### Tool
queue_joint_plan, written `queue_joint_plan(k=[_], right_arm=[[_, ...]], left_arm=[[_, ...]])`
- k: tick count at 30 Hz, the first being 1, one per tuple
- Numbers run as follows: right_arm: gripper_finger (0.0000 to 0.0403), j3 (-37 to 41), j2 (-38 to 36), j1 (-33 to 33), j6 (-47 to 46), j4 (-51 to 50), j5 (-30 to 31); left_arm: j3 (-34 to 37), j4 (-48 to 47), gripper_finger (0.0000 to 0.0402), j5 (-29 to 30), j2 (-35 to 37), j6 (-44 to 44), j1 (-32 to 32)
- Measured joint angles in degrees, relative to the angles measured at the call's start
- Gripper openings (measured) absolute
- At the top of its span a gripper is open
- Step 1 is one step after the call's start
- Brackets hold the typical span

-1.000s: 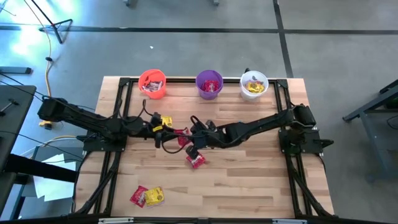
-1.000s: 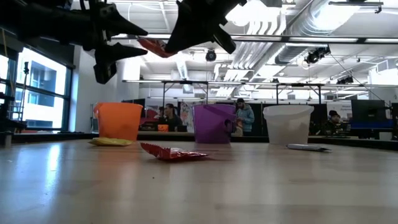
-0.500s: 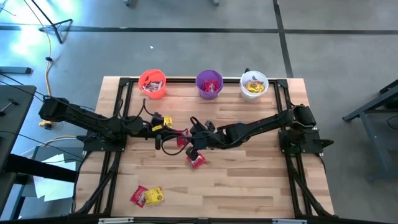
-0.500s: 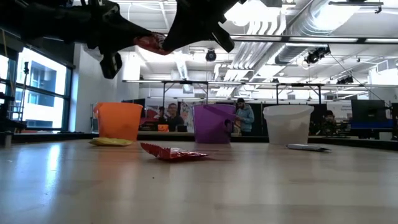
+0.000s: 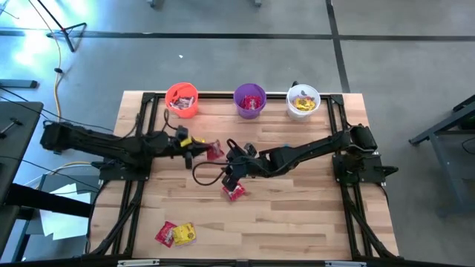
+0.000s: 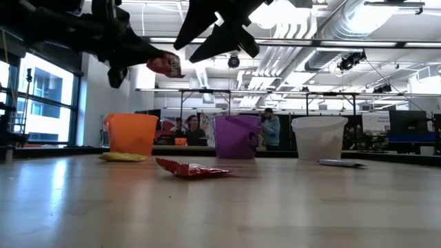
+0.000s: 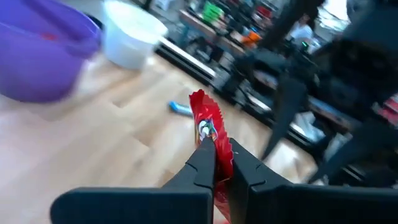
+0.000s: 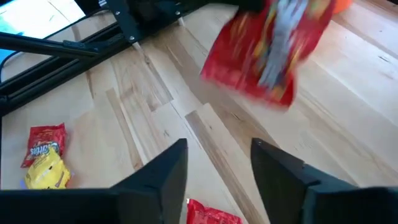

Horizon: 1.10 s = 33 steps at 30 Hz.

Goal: Sort candy
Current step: Put the red candy into the purple bucket

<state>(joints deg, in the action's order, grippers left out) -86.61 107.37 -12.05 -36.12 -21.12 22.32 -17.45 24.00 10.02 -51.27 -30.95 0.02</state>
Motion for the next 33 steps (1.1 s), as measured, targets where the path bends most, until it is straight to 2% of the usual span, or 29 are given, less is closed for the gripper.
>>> queue_joint_plan(k=[4, 7, 11, 14, 17, 21, 24, 30, 33], right_arm=[[0.0183, 0.0, 0.0, 0.0, 0.0, 0.0, 0.0], [0.0185, 0.0, 0.0, 0.0, -0.3, 0.0, 0.0], [0.0183, 0.0, -0.1, -0.5, -1.4, -0.6, -1.0], [0.0169, 0.0, -0.8, -1.4, -1.4, -2.8, -1.0], [0.0136, 0.0, -2.1, -2.4, -1.5, -6.3, 0.5], [0.0065, 0.0, -4.9, -3.1, -2.6, -13.7, 2.4], [0.0013, 0.0, -6.8, -3.4, -4.0, -18.7, 2.7], [0.0023, 0.0, -8.9, -4.7, -7.1, -22.1, 4.3], [0.0015, 0.0, -9.0, -5.5, -8.3, -22.7, 5.6]], left_arm=[[-0.1, -5.8, 0.0001, 0.0, 6.3, 1.5, 5.3], [-2.7, -13.4, 0.0000, 0.0, 10.4, 3.2, 9.7], [-8.5, -18.4, 0.0000, -3.4, 9.9, 8.0, 17.0], [-12.4, -17.6, 0.0000, -9.5, 4.6, 9.3, 22.9], [-16.1, -15.0, 0.0000, -15.3, -3.0, 10.4, 27.8], [-22.1, -9.1, 0.0000, -22.5, -14.7, 11.9, 31.5], [-27.9, -7.3, 0.0000, -24.8, -22.8, 14.1, 32.6], [-38.9, -7.8, 0.0000, -27.5, -36.7, 17.0, 34.8], [-42.8, -8.2, 0.0000, -27.9, -42.2, 16.6, 35.9]])
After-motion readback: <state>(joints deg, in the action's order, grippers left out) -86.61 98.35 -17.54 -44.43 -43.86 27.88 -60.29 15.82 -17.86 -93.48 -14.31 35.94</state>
